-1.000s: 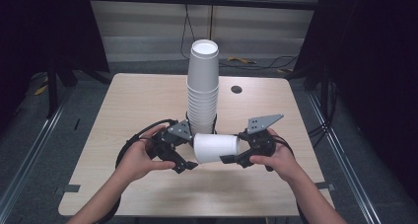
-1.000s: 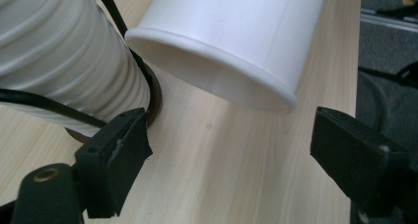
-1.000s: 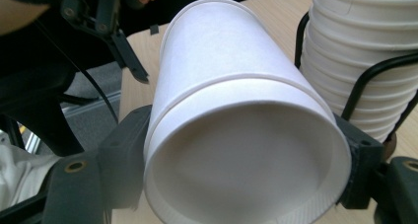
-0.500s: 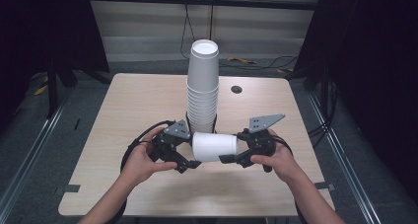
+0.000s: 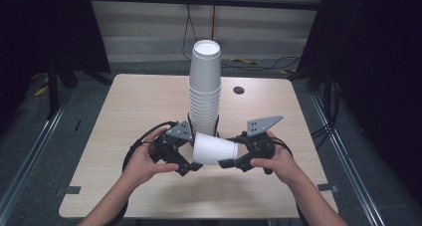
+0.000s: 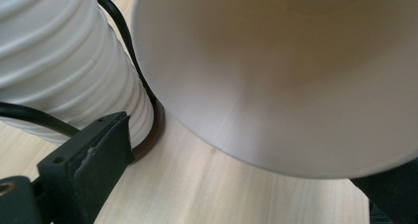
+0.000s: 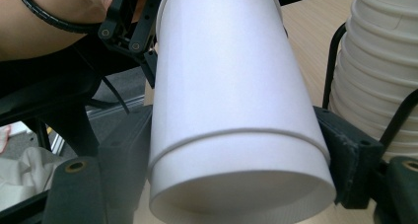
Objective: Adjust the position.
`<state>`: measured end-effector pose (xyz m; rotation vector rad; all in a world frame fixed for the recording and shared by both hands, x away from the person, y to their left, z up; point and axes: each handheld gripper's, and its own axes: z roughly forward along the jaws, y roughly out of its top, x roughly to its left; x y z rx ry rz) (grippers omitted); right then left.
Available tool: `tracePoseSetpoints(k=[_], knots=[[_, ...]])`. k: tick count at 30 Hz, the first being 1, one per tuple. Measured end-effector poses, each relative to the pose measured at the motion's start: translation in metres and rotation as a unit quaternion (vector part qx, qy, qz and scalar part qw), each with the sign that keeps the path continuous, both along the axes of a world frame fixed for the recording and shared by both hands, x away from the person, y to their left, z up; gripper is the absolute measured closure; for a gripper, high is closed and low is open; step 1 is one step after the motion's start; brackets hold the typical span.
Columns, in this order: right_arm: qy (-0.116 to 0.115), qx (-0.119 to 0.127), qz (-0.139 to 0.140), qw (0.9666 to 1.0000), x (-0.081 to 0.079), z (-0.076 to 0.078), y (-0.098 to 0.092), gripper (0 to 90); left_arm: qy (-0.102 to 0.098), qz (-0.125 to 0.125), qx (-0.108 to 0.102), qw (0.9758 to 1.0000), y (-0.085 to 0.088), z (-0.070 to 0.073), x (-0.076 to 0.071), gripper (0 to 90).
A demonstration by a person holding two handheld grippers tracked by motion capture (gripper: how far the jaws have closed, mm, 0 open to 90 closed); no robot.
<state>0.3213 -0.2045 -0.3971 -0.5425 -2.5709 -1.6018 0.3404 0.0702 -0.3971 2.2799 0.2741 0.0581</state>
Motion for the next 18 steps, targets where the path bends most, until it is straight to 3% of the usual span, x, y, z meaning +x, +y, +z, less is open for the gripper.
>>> tracePoseSetpoints(k=[8, 9, 10, 18], knots=[[0.002, -0.006, -0.003, 1.0, 0.0013, 0.0005, 0.0008, 24.3, 0.004, 0.003, 0.002, 1.0, 0.0009, 0.001, -0.0006, 5.7], [0.004, -0.007, -0.002, 1.0, 0.0015, 0.0004, 0.0006, 24.3, -0.002, -0.002, 0.002, 1.0, 0.0011, 0.0014, -0.0009, 5.6], [0.004, -0.009, -0.003, 0.9999, 0.0015, 0.0003, 0.0005, 24.4, -0.022, -0.006, 0.001, 0.9997, 0.0009, 0.0024, -0.0028, 5.2], [0.009, -0.02, -0.001, 0.9998, 0.002, -0.0013, 0.0008, 24.4, -0.054, -0.02, -0.007, 0.9983, -0.0017, 0.007, -0.0047, 0.3]])
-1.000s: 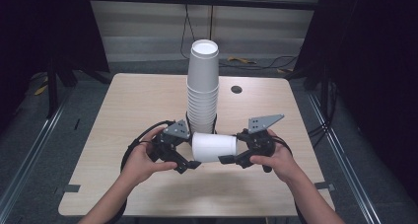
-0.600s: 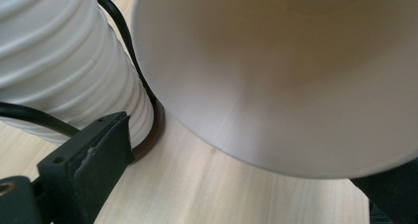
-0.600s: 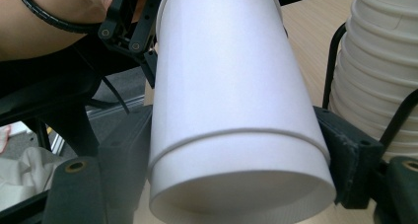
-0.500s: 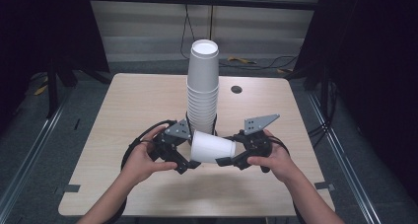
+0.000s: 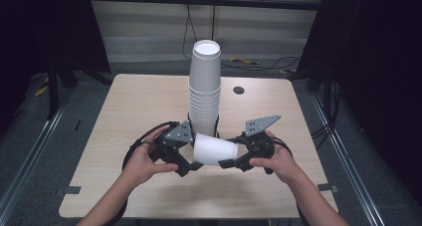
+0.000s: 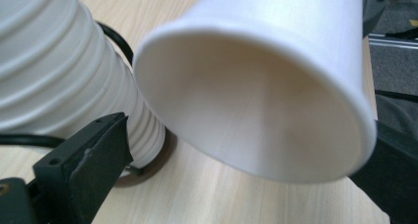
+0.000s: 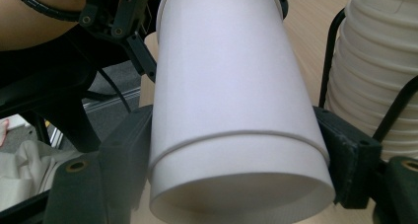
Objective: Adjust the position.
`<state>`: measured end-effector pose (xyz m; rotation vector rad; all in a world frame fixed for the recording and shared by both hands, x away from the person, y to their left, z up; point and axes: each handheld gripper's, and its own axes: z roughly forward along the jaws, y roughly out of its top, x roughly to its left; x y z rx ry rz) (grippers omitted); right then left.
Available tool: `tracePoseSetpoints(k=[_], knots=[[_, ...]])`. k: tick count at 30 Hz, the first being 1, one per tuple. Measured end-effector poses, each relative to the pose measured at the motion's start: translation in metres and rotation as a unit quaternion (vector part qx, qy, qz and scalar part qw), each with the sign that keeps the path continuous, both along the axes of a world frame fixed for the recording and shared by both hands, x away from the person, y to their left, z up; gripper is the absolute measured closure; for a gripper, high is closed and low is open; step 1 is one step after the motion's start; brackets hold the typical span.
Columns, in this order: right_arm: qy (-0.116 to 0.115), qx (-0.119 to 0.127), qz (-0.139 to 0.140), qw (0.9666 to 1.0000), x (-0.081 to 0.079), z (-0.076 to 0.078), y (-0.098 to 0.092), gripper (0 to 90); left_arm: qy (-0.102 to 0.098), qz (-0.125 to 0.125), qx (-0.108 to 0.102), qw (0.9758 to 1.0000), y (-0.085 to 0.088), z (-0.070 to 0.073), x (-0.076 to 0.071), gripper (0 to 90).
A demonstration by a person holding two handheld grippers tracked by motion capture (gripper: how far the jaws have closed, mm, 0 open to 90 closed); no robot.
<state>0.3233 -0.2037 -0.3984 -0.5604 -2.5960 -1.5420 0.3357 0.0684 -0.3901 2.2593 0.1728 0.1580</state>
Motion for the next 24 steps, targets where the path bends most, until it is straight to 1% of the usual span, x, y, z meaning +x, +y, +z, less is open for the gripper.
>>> tracePoseSetpoints(k=[2, 3, 9, 11, 14, 15, 16, 17, 19, 20, 21, 22, 24], knots=[[-0.003, -0.005, 0.003, 1.0, 0.0, 0.0001, 0.0007, 24.4, -0.002, -0.005, -0.001, 1.0, -0.0012, 0.0002, -0.0001, 0.0], [-0.001, -0.005, 0.003, 1.0, 0.0, 0.0, 0.001, 24.4, 0.003, -0.004, -0.004, 1.0, -0.0025, -0.0005, -0.0003, 0.0], [-0.001, -0.009, 0.011, 0.9999, -0.0004, -0.0013, 0.0021, 24.4, 0.006, -0.016, 0.005, 0.9998, -0.0053, -0.0029, 0.0003, 0.0], [0.002, -0.009, 0.013, 0.9999, -0.0003, -0.0017, 0.0021, 24.4, 0.012, -0.022, 0.002, 0.9997, -0.006, -0.0039, 0.0009, 0.0], [0.002, -0.009, 0.016, 0.9998, -0.0002, -0.0016, 0.0032, 24.4, 0.012, -0.03, -0.004, 0.9995, -0.0072, -0.004, 0.0011, 0.1], [0.002, -0.008, 0.019, 0.9998, -0.0003, -0.0015, 0.0038, 24.4, 0.022, -0.031, -0.006, 0.9993, -0.0081, -0.004, 0.0007, 0.7], [0.001, -0.009, 0.019, 0.9998, -0.0003, -0.0015, 0.0044, 24.4, 0.018, -0.038, -0.001, 0.9991, -0.0082, -0.0034, 0.0004, 3.7], [0.0, -0.012, 0.02, 0.9997, -0.0001, -0.0015, 0.005, 24.4, 0.016, -0.038, -0.002, 0.9991, -0.0087, -0.0035, -0.0002, 4.9], [-0.001, -0.012, 0.022, 0.9997, -0.0001, -0.0017, 0.0048, 24.5, 0.024, -0.042, 0.002, 0.9989, -0.0076, -0.0034, 0.0005, 6.1], [-0.001, -0.012, 0.022, 0.9997, -0.0001, -0.0017, 0.0048, 24.5, 0.024, -0.042, 0.002, 0.9989, -0.0076, -0.0034, 0.0005, 7.0], [0.0, -0.009, 0.023, 0.9997, -0.0004, -0.002, 0.004, 24.7, 0.023, -0.043, -0.003, 0.9988, -0.0061, -0.0037, -0.0004, 7.7], [-0.002, -0.008, 0.024, 0.9997, -0.0005, -0.002, 0.0038, 24.7, 0.029, -0.044, 0.0, 0.9986, -0.0053, -0.0036, -0.0003, 8.0], [-0.001, -0.008, 0.026, 0.9996, -0.001, -0.0022, 0.004, 24.8, 0.027, -0.044, -0.003, 0.9987, -0.005, -0.0036, -0.0012, 9.1]])
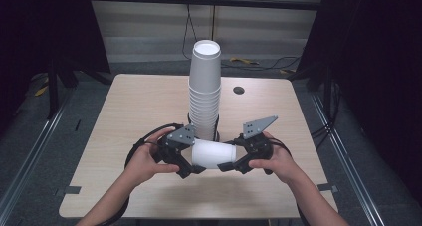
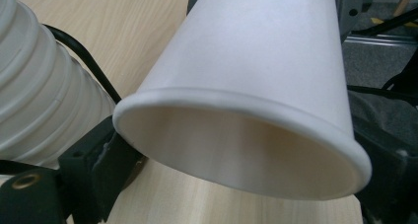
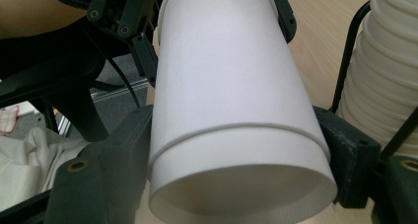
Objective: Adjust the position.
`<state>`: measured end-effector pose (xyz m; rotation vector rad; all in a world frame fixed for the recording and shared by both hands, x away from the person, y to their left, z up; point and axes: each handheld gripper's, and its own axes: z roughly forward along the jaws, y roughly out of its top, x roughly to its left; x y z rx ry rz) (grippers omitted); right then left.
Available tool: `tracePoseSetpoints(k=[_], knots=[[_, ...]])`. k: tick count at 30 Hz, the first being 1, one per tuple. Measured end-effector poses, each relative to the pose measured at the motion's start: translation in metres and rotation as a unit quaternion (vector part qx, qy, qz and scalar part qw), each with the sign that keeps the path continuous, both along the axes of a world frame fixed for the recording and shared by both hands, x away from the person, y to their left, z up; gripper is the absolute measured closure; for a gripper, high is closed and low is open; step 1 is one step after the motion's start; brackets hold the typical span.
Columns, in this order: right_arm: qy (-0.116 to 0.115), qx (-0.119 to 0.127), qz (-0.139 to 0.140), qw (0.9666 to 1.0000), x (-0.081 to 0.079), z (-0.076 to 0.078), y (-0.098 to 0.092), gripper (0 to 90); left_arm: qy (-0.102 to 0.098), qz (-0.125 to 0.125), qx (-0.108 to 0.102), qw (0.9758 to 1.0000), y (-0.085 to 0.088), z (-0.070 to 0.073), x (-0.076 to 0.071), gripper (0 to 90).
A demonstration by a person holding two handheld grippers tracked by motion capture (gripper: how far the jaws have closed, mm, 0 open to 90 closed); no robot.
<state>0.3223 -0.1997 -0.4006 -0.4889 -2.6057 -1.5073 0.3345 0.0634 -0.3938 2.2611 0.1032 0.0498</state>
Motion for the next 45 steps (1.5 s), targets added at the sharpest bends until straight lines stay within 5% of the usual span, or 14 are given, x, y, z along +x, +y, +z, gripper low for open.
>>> tracePoseSetpoints(k=[27, 45], knots=[[0.003, 0.015, 0.011, 0.9998, 0.0012, -0.0037, -0.0015, 25.0, 0.01, -0.009, 0.001, 0.9999, 0.0023, 0.0005, 0.0004, 11.8], [0.002, 0.009, 0.008, 0.9999, 0.0016, -0.0044, 0.004, 22.4, 0.006, -0.014, 0.025, 0.9996, 0.0056, 0.0033, -0.0013, 14.3]])
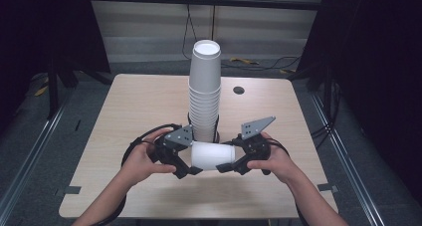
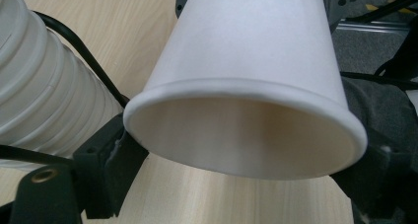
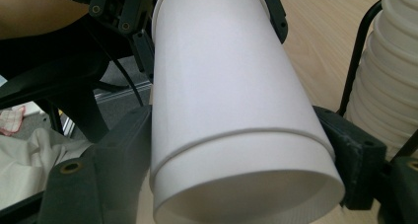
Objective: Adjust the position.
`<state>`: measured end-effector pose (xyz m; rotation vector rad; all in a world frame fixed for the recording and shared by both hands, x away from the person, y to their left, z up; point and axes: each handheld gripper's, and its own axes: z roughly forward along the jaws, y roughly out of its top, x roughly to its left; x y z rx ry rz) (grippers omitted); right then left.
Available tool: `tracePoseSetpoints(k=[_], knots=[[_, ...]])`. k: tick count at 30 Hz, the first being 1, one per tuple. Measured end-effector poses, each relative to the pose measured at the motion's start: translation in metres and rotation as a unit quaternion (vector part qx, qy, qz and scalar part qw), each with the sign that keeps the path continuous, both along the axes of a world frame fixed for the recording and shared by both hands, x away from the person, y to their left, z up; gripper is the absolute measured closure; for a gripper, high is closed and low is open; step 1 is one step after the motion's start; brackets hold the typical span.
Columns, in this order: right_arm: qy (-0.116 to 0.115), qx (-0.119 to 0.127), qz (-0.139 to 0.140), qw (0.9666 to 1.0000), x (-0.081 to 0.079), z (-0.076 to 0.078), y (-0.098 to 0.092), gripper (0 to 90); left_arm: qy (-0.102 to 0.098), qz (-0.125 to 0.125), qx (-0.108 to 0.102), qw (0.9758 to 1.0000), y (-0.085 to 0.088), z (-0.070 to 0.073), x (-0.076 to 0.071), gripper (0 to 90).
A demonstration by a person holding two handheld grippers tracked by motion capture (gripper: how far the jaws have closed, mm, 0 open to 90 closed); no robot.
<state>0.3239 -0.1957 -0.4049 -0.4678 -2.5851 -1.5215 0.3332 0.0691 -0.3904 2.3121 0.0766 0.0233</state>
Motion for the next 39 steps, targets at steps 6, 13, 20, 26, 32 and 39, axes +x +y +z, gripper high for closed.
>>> tracePoseSetpoints(k=[6, 13, 20, 26, 32, 39], knots=[[0.003, 0.0, -0.006, 1.0, 0.0, 0.0, -0.002, 20.6, -0.002, 0.001, 0.009, 1.0, 0.001, -0.001, 0.001, 14.2], [0.002, 0.006, -0.016, 0.9999, 0.0, 0.002, -0.006, 16.8, 0.002, 0.002, 0.012, 0.9999, 0.002, -0.002, 0.0, 14.2], [-0.013, -0.026, -0.019, 0.9994, -0.001, 0.009, -0.006, 15.7, 0.0, 0.005, 0.032, 0.9995, 0.001, -0.001, 0.001, 14.1], [-0.04, -0.087, -0.002, 0.9954, -0.005, 0.016, 0.002, 15.8, -0.001, 0.013, 0.056, 0.9983, 0.001, -0.001, 0.001, 14.1], [-0.057, -0.124, 0.009, 0.9906, -0.008, 0.022, 0.01, 16.3, 0.003, 0.016, 0.076, 0.9969, 0.0, 0.001, 0.001, 14.1], [-0.07, -0.155, 0.009, 0.9853, -0.008, 0.027, 0.017, 15.8, 0.001, 0.017, 0.109, 0.9939, -0.003, 0.006, -0.001, 14.1]])
